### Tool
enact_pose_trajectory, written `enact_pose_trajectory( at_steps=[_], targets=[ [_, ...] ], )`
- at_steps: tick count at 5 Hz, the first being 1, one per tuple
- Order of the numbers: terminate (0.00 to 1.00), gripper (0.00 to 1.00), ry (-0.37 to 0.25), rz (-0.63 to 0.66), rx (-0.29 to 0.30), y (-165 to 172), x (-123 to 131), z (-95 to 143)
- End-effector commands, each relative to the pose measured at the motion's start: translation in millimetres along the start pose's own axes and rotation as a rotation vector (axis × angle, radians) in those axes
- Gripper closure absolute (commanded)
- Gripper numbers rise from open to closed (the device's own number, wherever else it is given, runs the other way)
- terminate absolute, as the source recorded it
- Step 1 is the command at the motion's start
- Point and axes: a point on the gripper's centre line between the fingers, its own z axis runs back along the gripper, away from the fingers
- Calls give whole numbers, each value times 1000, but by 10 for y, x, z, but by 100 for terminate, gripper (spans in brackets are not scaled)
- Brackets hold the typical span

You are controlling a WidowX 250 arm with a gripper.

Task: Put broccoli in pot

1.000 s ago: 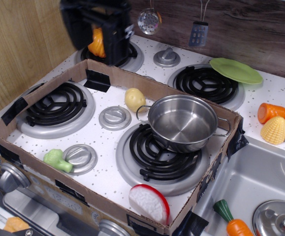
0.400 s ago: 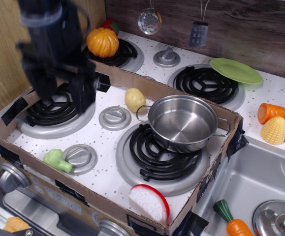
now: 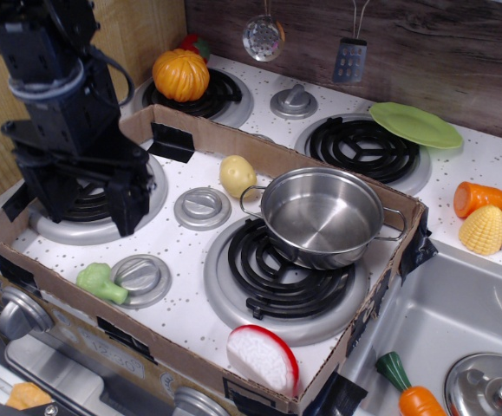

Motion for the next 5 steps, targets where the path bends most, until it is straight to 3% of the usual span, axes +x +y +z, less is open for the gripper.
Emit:
enact_pose_trajectory(
  at_steps=[1,5],
  targets=[
    [0,0,-27,-27,12,27,-32,-156],
    [0,0,6,-43,-37,167,-181,-606]
  ],
)
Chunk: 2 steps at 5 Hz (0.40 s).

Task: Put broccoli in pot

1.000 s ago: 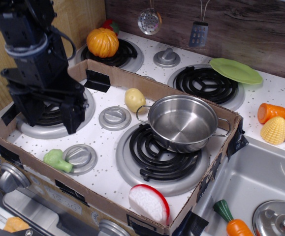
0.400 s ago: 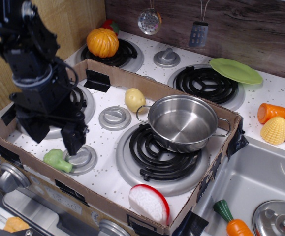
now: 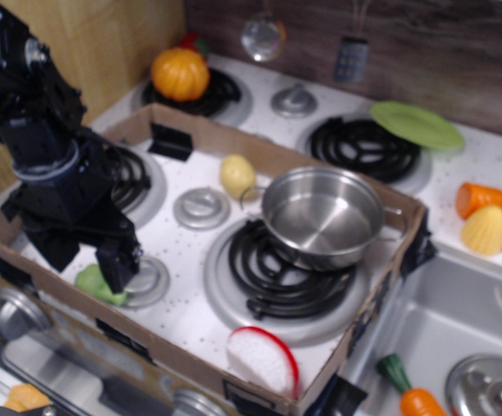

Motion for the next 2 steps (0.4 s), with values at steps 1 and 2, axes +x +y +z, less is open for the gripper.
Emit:
enact_pose_trajectory(
  at_steps=[1,2],
  targets=[
    [0,0,-14,5,-26,-88,-67,-210],
    [0,100,-8,13,-50,-97,-77,-287]
  ],
)
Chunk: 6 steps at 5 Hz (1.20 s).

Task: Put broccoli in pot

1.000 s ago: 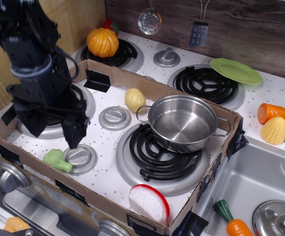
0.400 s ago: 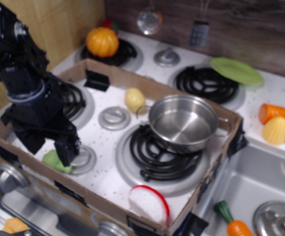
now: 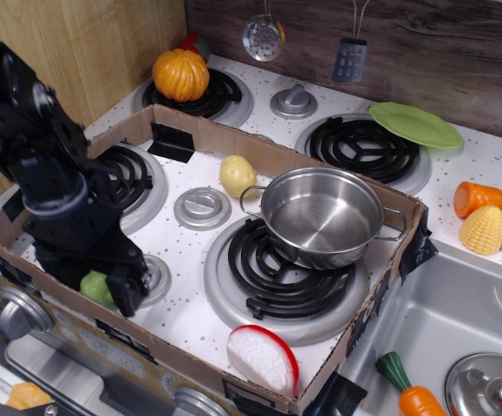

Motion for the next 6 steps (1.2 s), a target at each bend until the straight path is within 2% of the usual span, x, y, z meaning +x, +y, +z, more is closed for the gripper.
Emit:
enact_pose_trajectory(
  at_steps=[1,2,3,4,5,6],
  targets=[
    [0,100,1,-26,-2,-19,16,99],
    [0,100,-39,-45,60,-121,94,467],
    [0,100,-24,-32,72,-327,279,914],
    [0,100,-39,-77,87,-644,617,1204],
    [0,100,-31,-190,30,-1091,991,1270],
    [0,100,2,-282,-6,-1447,1208,1129]
  ],
)
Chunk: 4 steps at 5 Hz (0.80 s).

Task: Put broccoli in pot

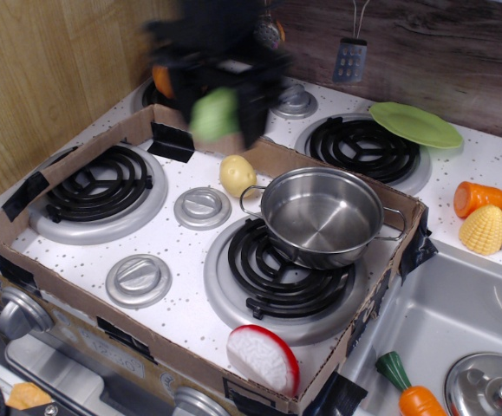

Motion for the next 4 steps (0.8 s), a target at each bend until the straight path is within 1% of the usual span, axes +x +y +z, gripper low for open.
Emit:
enact_pose_trajectory(
  at_steps=[1,2,3,4],
  targets=[
    [0,100,-38,-124,-26,-529,409,-44],
    [0,100,-77,-146,-6,-695,405,-48],
    [0,0,-87,-73,-17,-716,366,-80],
    [0,0,-85,-92,-42,-657,313,-108]
  ],
)
